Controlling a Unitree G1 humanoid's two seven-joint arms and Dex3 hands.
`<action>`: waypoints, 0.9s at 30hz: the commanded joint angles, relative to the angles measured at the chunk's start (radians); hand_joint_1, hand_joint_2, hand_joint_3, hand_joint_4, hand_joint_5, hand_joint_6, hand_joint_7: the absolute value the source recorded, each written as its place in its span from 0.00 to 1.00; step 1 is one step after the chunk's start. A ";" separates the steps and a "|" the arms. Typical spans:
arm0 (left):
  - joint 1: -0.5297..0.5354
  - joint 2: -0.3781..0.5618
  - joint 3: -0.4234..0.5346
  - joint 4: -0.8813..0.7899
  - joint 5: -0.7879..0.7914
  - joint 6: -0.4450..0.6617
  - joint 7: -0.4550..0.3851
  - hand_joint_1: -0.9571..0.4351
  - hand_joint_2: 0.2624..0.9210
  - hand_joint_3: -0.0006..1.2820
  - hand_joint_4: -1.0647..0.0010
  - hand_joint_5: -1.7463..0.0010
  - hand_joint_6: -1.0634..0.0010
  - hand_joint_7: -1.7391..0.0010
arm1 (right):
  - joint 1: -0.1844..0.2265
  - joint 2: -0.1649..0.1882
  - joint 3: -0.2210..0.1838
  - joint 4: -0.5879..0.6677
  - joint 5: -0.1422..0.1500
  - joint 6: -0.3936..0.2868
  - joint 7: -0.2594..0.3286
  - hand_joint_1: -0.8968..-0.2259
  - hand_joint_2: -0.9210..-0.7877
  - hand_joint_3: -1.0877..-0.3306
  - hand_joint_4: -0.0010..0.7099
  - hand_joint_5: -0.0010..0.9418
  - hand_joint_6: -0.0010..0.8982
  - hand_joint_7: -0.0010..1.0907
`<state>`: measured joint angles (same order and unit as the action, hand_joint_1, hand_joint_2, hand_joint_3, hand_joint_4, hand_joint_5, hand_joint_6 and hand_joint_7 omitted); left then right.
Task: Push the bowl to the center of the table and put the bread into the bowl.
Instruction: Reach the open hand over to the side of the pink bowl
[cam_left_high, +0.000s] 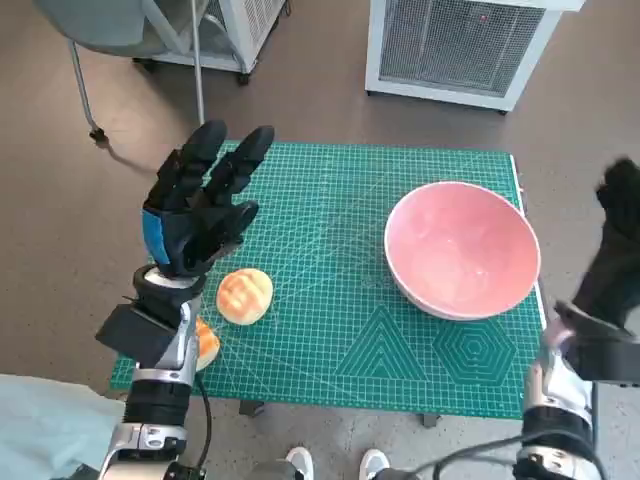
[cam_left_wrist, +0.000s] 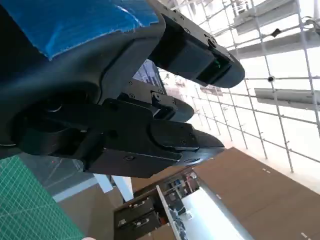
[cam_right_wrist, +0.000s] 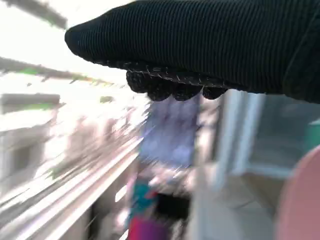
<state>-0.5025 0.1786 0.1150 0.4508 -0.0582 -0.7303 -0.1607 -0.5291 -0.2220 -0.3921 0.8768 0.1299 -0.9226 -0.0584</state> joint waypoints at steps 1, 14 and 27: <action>0.008 -0.009 -0.005 -0.015 -0.001 0.017 0.007 0.58 1.00 0.07 0.35 1.00 0.29 0.98 | -0.001 0.036 -0.015 0.106 0.082 0.045 0.073 0.85 0.00 0.53 0.37 0.11 0.01 0.64; 0.011 -0.003 -0.011 -0.023 0.004 0.041 -0.002 0.58 1.00 0.08 0.36 1.00 0.29 0.99 | -0.054 0.095 -0.013 0.231 0.162 0.171 0.203 0.86 0.00 0.47 0.37 0.04 0.06 0.55; 0.032 0.010 -0.008 -0.058 0.002 0.062 -0.007 0.57 1.00 0.08 0.36 1.00 0.29 0.99 | -0.109 0.124 0.085 0.284 0.050 0.211 0.148 0.87 0.00 0.51 0.39 0.02 0.09 0.48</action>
<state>-0.4884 0.1820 0.1061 0.4131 -0.0524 -0.6802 -0.1643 -0.6305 -0.1095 -0.3228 1.1365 0.1992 -0.7404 0.1059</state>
